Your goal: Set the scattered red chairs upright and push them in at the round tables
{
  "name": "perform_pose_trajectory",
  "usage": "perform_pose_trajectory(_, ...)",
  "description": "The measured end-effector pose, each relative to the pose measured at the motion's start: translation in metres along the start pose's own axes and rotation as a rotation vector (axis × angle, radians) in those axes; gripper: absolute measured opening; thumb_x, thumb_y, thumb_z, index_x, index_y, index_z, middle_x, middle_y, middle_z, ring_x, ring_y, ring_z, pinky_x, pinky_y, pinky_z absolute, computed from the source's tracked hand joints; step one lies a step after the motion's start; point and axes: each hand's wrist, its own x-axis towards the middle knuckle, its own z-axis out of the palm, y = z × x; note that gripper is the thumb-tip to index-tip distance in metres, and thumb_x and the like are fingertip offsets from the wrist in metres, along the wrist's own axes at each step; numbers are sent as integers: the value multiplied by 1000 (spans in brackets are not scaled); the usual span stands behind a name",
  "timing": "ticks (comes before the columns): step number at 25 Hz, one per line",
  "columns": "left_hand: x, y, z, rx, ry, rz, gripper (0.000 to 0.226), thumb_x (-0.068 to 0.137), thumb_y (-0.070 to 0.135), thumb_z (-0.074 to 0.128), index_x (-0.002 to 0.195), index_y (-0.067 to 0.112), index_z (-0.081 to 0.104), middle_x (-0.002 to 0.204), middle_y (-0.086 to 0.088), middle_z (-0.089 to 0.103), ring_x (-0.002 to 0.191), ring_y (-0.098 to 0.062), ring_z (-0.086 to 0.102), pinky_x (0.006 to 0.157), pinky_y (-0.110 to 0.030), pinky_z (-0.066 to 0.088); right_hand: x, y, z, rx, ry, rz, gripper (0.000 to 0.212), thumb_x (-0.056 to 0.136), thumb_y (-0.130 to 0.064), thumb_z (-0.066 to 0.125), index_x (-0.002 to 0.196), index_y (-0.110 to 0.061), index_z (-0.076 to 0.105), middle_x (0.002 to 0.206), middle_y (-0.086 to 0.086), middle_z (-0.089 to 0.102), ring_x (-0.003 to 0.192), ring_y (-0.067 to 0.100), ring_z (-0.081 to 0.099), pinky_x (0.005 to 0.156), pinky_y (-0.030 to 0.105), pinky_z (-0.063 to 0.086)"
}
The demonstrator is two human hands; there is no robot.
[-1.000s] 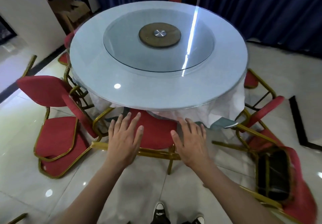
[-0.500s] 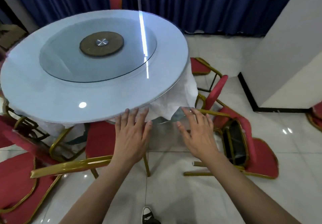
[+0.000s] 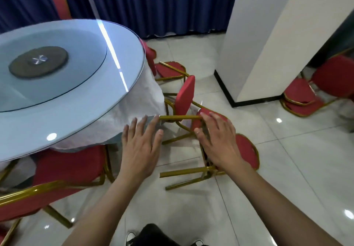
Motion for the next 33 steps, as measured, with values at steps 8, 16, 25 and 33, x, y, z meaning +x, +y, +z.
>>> perform_pose_trajectory(8, 39, 123, 72, 1, -61, 112, 73, 95, 68, -7, 157, 40, 18, 165, 1, 21, 155, -20, 5, 125, -47, 2, 4, 126, -57, 4, 51, 102, 69, 98, -70, 14, 155, -34, 27, 160, -1, 29, 149, 19, 25, 126, 48, 7)
perform_pose_trajectory(16, 123, 213, 147, -43, -80, 142, 70, 96, 64, -3, 158, 40, 19, 166, 1, 20, 155, -20, 3, 125, -45, 0, 57, 250, -91, -8, 81, 162, 70, 98, -71, 17, 155, -33, 32, 158, 1, 33, 147, 22, 30, 126, 48, 8)
perform_pose_trajectory(25, 222, 287, 205, -70, -18, 33, 59, 103, 55, 11, 158, 37, 21, 165, -2, 24, 155, -22, 6, 125, -48, 5, 156, 341, -125, -36, 13, 116, 66, 99, -68, 18, 154, -34, 33, 157, 1, 35, 145, 20, 30, 125, 46, 9)
perform_pose_trajectory(33, 274, 337, 246, -67, 54, -111, 59, 102, 55, 13, 157, 37, 24, 164, -2, 27, 155, -22, 9, 125, -48, 6, 236, 411, -130, -26, -36, -35, 64, 100, -65, 23, 153, -32, 36, 154, 2, 38, 144, 21, 33, 124, 49, 14)
